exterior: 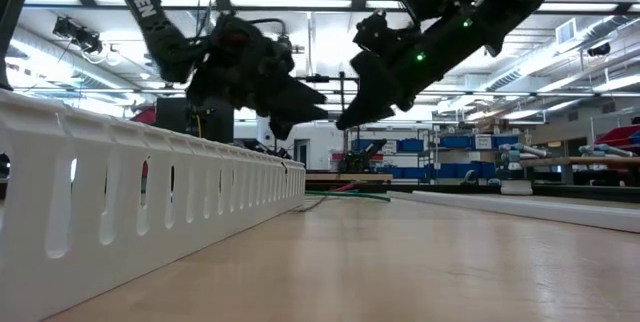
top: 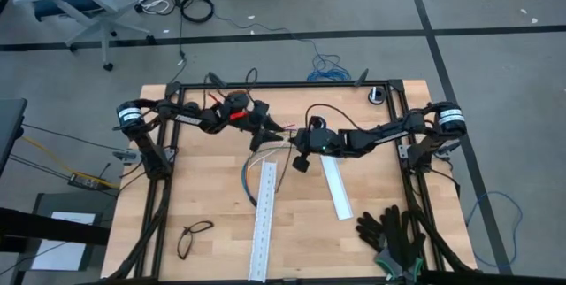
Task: Ziptie cables
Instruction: Wrap the black zip tie around the object
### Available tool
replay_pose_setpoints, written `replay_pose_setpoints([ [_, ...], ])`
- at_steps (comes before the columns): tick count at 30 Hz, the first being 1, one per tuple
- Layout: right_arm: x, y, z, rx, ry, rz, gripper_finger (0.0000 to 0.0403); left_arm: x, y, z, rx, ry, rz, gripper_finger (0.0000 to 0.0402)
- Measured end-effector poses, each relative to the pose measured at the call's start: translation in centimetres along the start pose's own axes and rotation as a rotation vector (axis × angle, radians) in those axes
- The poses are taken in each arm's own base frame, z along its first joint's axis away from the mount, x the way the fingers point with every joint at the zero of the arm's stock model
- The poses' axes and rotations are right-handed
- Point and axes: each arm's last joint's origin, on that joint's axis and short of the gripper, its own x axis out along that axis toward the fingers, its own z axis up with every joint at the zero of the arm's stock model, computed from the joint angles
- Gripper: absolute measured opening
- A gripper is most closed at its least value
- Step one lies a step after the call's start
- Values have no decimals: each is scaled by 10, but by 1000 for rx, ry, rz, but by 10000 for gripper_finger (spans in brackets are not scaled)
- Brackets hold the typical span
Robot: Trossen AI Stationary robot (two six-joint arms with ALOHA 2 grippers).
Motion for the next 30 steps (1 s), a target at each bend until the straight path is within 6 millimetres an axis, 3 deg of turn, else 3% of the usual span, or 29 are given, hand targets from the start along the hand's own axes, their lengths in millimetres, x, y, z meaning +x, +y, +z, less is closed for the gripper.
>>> replay_pose_setpoints([
  [3,-6,-11,0,-18,31,2,0,-14,-3,-5,-18,-83,-44,152],
  [7,-15,-33,-6,11,19,74,0,-42,-20,-8,19,-206,-56,152],
  [13,-19,-75,-13,68,-58,272,0,-86,-53,-14,31,-346,119,152],
  [19,-6,-109,-9,79,-111,488,0,-97,-77,-23,-7,-292,354,151],
  [23,9,-107,-8,85,-120,651,0,-89,-90,-25,27,-203,483,151],
  [30,35,-76,-7,76,-119,847,0,-75,-101,-18,119,-259,421,151],
])
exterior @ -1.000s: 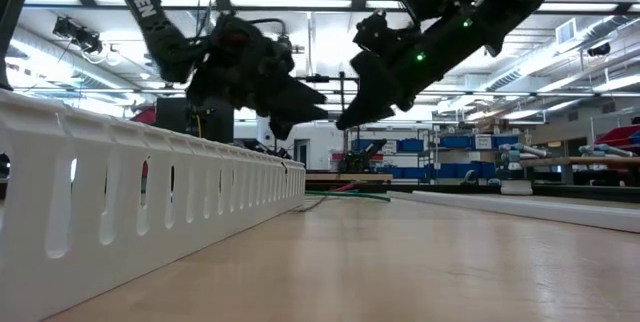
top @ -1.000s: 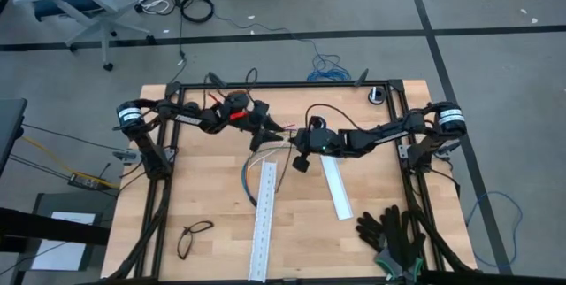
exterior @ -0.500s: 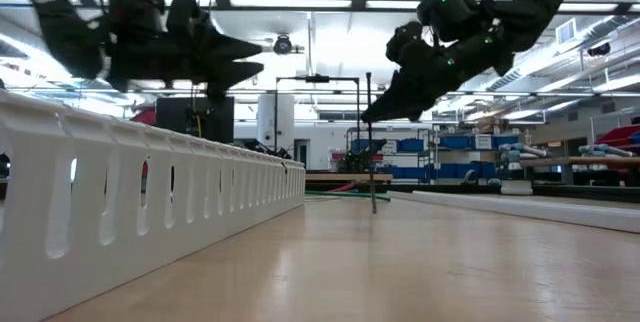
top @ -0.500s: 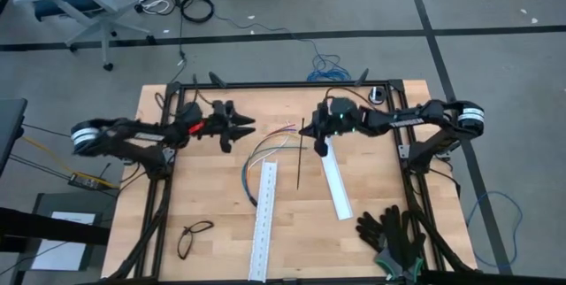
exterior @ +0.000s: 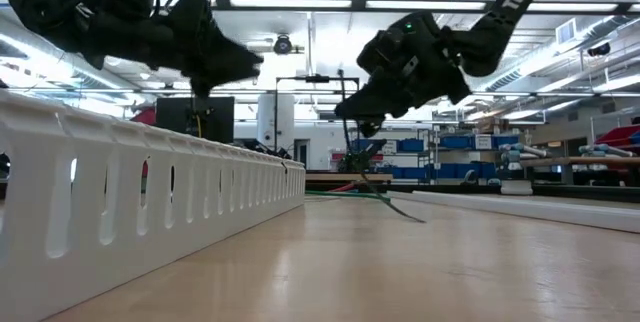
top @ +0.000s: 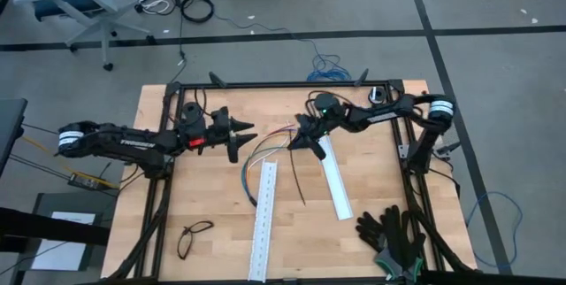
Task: Ziptie cables
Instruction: Wrap the black zip tie around the object
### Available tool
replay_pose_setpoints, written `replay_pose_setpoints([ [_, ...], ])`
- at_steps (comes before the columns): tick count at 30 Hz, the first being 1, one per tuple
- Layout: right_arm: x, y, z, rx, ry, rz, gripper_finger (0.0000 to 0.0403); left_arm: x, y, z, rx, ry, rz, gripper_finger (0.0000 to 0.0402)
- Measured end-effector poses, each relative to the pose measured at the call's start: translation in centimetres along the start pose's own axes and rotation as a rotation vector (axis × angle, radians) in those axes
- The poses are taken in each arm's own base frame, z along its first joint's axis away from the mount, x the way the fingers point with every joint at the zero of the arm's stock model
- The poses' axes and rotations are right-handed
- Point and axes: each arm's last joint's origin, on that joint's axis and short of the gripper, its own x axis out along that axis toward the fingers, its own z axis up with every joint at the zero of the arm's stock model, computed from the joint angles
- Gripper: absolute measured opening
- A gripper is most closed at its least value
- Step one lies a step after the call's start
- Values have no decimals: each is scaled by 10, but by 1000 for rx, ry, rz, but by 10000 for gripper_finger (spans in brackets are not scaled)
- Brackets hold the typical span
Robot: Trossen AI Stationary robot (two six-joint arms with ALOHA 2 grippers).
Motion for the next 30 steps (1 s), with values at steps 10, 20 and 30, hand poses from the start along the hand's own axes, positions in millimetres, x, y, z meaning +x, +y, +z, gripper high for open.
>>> replay_pose_setpoints([
  [10,21,20,23,-84,-46,132,0,25,-4,-16,23,-78,-244,151],
  [20,28,27,24,-72,-28,156,0,79,-11,-18,39,-141,-468,151],
  [30,28,27,21,-46,-6,160,0,111,-11,-16,48,-130,-560,151],
])
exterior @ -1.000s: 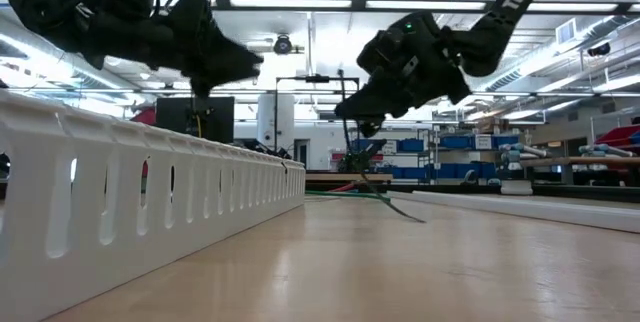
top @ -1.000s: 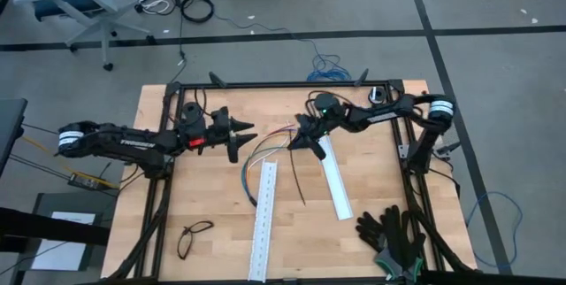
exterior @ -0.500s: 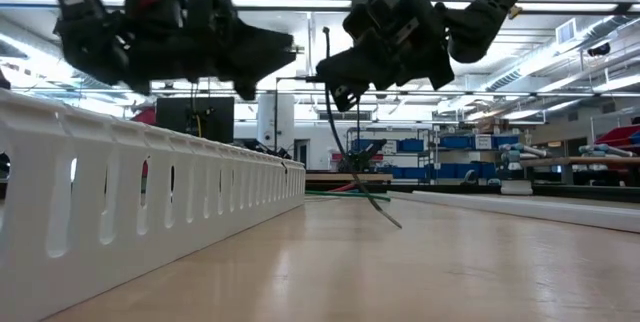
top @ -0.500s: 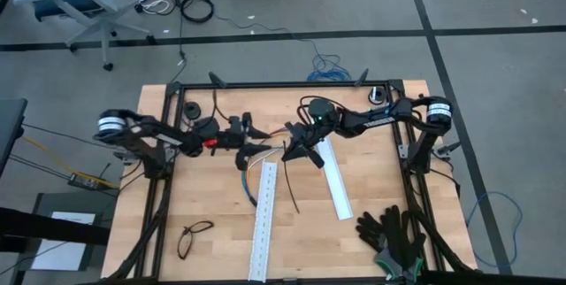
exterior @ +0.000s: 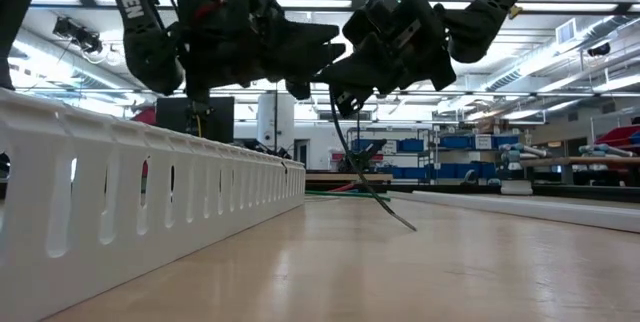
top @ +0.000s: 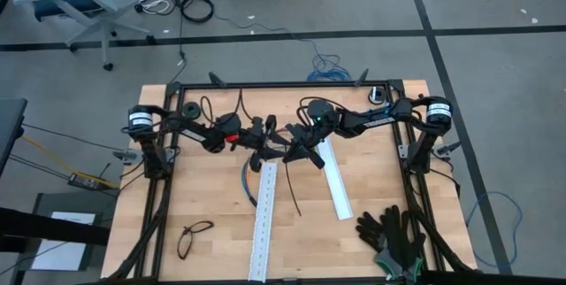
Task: Ziptie cables
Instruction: Wrap the black zip tie around the object
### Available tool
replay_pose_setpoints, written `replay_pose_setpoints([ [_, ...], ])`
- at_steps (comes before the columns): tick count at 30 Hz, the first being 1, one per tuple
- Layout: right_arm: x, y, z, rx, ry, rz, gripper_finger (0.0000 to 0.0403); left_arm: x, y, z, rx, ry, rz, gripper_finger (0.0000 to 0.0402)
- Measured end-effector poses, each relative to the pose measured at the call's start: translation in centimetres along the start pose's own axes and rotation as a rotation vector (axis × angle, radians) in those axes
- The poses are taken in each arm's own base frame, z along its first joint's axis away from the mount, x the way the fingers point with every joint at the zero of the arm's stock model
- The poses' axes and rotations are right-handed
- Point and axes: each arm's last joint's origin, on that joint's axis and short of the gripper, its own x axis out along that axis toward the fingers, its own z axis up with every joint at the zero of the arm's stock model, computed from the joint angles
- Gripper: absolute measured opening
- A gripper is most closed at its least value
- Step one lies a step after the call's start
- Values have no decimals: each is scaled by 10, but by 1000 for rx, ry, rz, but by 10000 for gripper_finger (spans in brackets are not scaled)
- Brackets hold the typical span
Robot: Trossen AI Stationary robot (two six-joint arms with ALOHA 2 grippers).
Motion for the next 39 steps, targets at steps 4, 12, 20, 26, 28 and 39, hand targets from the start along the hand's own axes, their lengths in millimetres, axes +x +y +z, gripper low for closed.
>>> replay_pose_setpoints([
  [4,0,0,-2,9,16,20,0,-3,5,2,9,-5,-28,151],
  [12,0,2,-2,-7,17,59,0,-9,10,4,0,7,-102,151],
  [20,0,2,0,-30,1,80,0,-6,11,8,10,-3,-150,118],
  [26,3,6,0,-38,-1,105,0,-1,13,13,1,-9,-148,95],
  [28,4,7,1,-46,-4,119,0,0,14,12,-23,4,-137,92],
  [39,4,8,2,-53,-10,131,0,2,15,5,-81,25,-137,90],
])
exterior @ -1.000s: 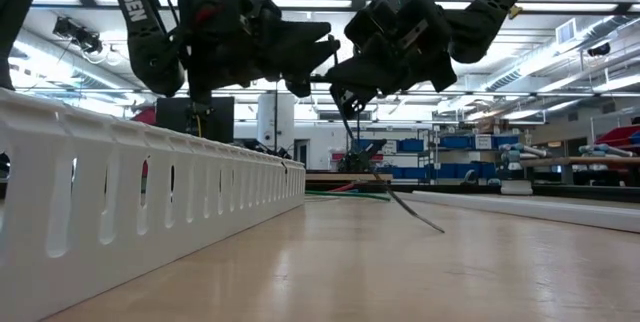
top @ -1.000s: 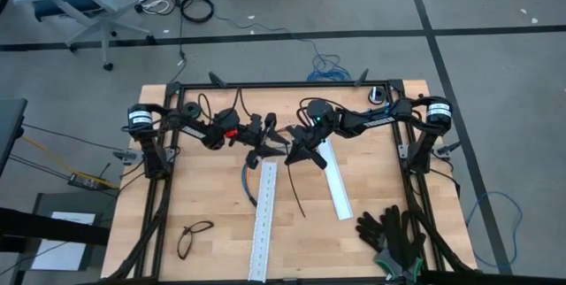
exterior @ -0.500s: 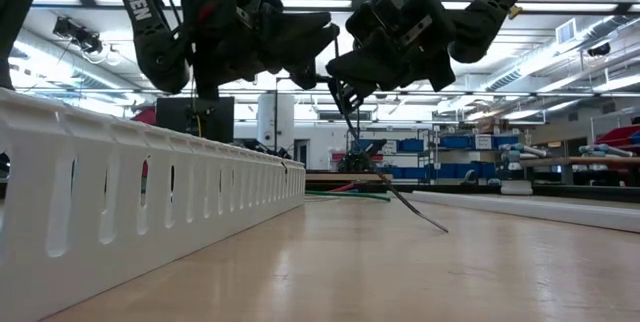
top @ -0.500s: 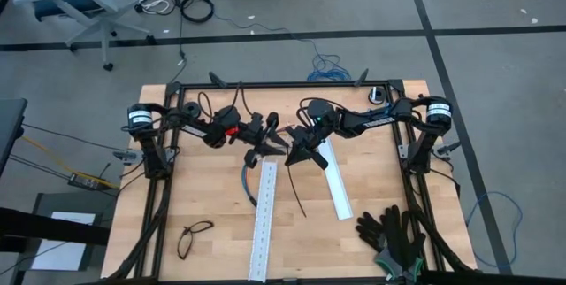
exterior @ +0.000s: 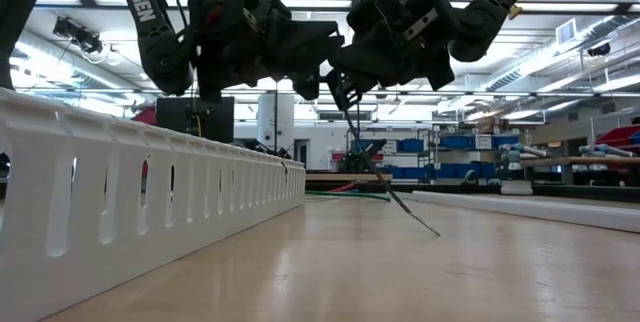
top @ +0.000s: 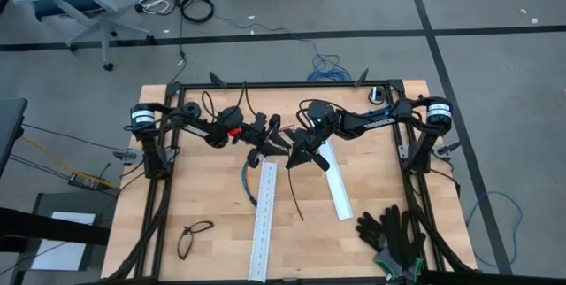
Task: Ziptie cables
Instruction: Wrap the black zip tie around the object
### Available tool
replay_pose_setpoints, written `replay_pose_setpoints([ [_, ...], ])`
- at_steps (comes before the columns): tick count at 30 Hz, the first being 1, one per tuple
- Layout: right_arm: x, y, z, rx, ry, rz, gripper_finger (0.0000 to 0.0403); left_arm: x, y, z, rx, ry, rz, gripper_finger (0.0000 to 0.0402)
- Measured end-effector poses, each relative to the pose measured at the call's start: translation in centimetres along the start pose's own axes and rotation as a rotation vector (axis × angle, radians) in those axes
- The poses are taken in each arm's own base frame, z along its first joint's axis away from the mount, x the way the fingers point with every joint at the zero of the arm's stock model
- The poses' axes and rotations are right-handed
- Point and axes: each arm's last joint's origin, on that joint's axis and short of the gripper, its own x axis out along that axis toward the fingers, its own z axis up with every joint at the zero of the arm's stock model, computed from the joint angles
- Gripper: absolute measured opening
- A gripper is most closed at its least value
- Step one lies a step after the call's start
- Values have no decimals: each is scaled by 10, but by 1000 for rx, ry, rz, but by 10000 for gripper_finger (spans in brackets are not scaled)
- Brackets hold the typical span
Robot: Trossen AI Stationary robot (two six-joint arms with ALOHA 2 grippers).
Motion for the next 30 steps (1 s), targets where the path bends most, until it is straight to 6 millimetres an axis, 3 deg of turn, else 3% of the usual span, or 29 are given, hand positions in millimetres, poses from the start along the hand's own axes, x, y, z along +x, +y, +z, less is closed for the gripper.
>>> replay_pose_setpoints([
  [30,-2,-1,0,2,-2,1,0,7,0,5,0,-2,-44,90],
])
